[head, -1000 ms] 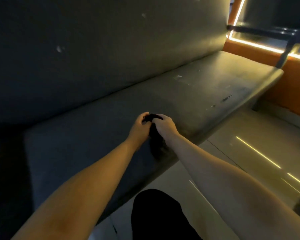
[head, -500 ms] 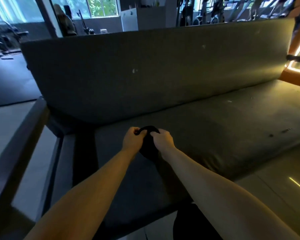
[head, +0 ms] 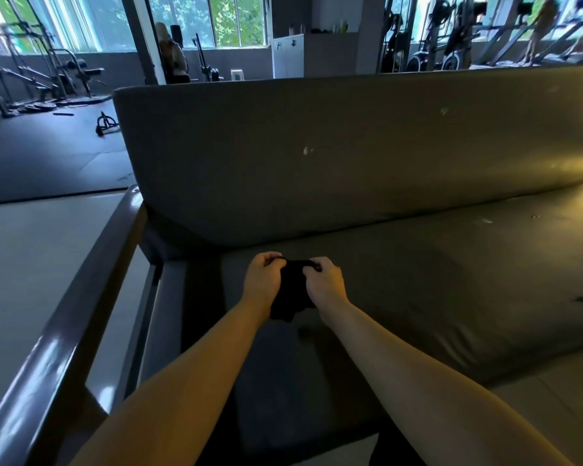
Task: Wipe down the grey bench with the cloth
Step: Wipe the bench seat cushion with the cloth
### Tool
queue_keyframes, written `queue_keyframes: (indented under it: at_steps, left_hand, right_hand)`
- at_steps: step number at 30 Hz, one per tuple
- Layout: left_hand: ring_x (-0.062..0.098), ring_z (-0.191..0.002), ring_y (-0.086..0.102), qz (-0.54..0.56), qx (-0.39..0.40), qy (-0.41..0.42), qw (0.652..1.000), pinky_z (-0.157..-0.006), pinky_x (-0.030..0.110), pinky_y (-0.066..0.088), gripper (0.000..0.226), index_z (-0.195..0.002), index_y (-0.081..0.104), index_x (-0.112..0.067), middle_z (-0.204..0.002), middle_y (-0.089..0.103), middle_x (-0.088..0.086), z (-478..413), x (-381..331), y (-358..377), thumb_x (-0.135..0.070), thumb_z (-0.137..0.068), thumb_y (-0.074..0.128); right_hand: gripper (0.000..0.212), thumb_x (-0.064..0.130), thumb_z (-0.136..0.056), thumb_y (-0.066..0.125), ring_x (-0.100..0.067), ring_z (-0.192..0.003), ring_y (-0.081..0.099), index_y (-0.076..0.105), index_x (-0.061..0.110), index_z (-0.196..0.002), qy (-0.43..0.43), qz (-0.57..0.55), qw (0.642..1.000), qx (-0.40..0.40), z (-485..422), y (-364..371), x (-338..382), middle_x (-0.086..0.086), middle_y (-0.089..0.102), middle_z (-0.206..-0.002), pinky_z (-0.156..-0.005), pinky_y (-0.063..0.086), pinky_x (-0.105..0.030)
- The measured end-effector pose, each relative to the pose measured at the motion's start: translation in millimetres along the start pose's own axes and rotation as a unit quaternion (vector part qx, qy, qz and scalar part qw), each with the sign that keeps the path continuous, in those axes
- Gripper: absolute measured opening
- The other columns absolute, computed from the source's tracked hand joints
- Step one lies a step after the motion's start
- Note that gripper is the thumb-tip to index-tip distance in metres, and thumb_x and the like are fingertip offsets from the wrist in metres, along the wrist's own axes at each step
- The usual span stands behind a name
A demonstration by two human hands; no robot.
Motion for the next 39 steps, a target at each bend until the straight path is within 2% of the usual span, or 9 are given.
queue_keyframes:
  at_steps: [5, 12, 18, 21, 24, 30, 34, 36, 39]
  left_hand:
    - [0.023, -0.098, 0.066, 0.020, 0.019, -0.003, 1.000, -0.073, 0.034, 0.057, 0.020, -0.119, 0.059, -0.022, -0.110, 0.063, 0.006, 3.1, -3.5, 15.3, -0.019, -0.100, 0.058]
    - [0.021, -0.098, 0.066, 0.044, 0.043, 0.002, 0.998, -0.067, 0.028, 0.053, 0.023, -0.126, 0.057, -0.024, -0.115, 0.062, 0.006, 8.0, 1.7, 48.8, -0.022, -0.103, 0.052]
    - [0.017, -0.099, 0.062, -0.018, 0.041, 0.028, 0.999, -0.070, 0.027, 0.050, 0.024, -0.128, 0.051, -0.028, -0.117, 0.056, 0.000, -0.8, 21.1, 70.8, -0.020, -0.106, 0.043]
    - [0.017, -0.101, 0.062, -0.061, 0.064, 0.036, 0.995, -0.074, 0.029, 0.052, 0.022, -0.122, 0.052, -0.029, -0.117, 0.057, -0.001, -5.9, 27.6, 93.4, -0.019, -0.107, 0.040]
    - [0.016, -0.100, 0.061, -0.099, 0.106, 0.023, 0.989, -0.073, 0.027, 0.050, 0.021, -0.117, 0.056, -0.027, -0.113, 0.058, -0.002, 6.6, 17.7, 119.6, -0.019, -0.108, 0.039]
    - [0.016, -0.110, 0.060, -0.212, 0.206, -0.018, 0.955, -0.092, 0.037, 0.055, 0.028, -0.129, 0.060, -0.024, -0.126, 0.059, 0.001, 51.3, -48.5, 150.4, -0.031, -0.103, 0.050]
    - [0.024, -0.135, 0.035, -0.313, 0.243, -0.049, 0.917, -0.116, 0.044, 0.037, 0.051, -0.147, 0.046, -0.034, -0.149, 0.032, -0.001, 90.3, -127.1, 130.8, -0.046, -0.098, 0.054]
    - [0.027, -0.135, 0.026, -0.337, 0.260, -0.070, 0.902, -0.113, 0.043, 0.035, 0.060, -0.154, 0.034, -0.034, -0.149, 0.022, -0.002, 111.8, -177.4, 113.0, -0.043, -0.099, 0.057]
    - [0.021, -0.126, 0.046, -0.292, 0.257, -0.081, 0.918, -0.099, 0.040, 0.051, 0.057, -0.152, 0.034, -0.036, -0.145, 0.037, 0.001, 130.2, -250.9, 81.7, -0.039, -0.100, 0.058]
  right_hand:
    - [0.030, 0.045, -0.098, 0.058, -0.018, -0.103, 0.063, 0.053, 0.034, -0.125, 0.012, -0.017, 1.000, 0.019, 6.6, -7.5, -5.0, 0.003, 0.061, -0.116, -0.092, 0.058, -0.044]
    - [0.034, 0.042, -0.100, 0.060, -0.022, -0.103, 0.066, 0.051, 0.030, -0.130, -0.002, -0.082, 0.993, 0.081, 19.0, -30.2, -5.3, -0.004, 0.061, -0.119, -0.080, 0.059, -0.037]
    - [0.015, 0.033, -0.103, 0.054, -0.017, -0.101, 0.063, 0.057, 0.032, -0.118, -0.005, 0.001, 0.999, 0.034, -0.1, -53.5, -23.3, 0.004, 0.061, -0.112, -0.088, 0.058, -0.042]
    - [0.013, 0.026, -0.104, 0.053, -0.018, -0.097, 0.063, 0.055, 0.033, -0.116, 0.036, -0.040, 0.998, -0.012, -13.5, -69.2, -31.4, 0.002, 0.060, -0.111, -0.075, 0.058, -0.036]
    - [0.012, 0.025, -0.105, 0.050, -0.024, -0.097, 0.064, 0.052, 0.032, -0.115, 0.110, -0.099, 0.988, -0.053, -10.6, -88.4, -29.9, -0.004, 0.060, -0.112, -0.081, 0.060, -0.043]
    - [0.015, 0.021, -0.107, 0.045, -0.030, -0.098, 0.064, 0.057, 0.026, -0.115, 0.225, -0.212, 0.945, -0.106, 38.7, -136.2, 29.1, -0.012, 0.062, -0.116, -0.084, 0.059, -0.051]
    - [0.023, 0.014, -0.104, 0.048, -0.028, -0.095, 0.063, 0.062, 0.021, -0.120, 0.266, -0.285, 0.913, -0.118, 83.9, -149.6, 104.0, -0.013, 0.062, -0.114, -0.071, 0.056, -0.042]
    - [0.025, 0.014, -0.102, 0.047, -0.028, -0.099, 0.061, 0.062, 0.022, -0.121, 0.277, -0.295, 0.908, -0.108, 108.0, -146.5, 152.3, -0.011, 0.061, -0.116, -0.071, 0.052, -0.039]
    - [0.028, 0.012, -0.100, 0.047, -0.027, -0.103, 0.060, 0.064, 0.024, -0.120, 0.267, -0.292, 0.915, -0.082, 136.0, -133.3, 230.0, -0.011, 0.061, -0.118, -0.071, 0.051, -0.038]
Point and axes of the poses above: each hand's wrist, its own z-axis away from the middle knuckle, its own y-axis out of the palm, x = y × z, the point moved 6 cm from there along -z, towards the middle knuckle
